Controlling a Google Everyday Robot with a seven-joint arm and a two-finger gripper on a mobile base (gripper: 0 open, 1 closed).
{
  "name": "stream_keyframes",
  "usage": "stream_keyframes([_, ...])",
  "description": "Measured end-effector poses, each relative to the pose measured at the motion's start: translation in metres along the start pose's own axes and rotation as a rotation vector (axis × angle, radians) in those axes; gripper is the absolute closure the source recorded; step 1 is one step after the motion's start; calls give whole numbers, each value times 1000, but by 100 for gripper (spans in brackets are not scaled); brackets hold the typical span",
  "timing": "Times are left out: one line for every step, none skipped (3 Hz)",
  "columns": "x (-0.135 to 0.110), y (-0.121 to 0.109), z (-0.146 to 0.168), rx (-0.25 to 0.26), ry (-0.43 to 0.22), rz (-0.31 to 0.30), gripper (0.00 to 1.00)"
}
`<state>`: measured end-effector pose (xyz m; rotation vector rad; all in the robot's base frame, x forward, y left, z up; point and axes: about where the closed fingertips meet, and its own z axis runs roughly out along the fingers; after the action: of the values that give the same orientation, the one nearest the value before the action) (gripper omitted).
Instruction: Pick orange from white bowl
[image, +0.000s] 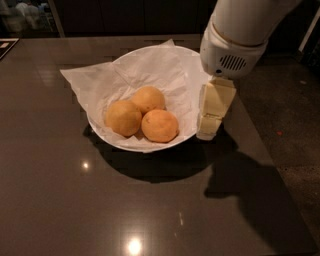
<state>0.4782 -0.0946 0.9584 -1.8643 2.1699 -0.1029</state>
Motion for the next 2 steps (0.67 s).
stream_keyframes([-16,2,9,-3,14,-27,0])
stream_keyframes([-16,2,10,-5,19,-10,0])
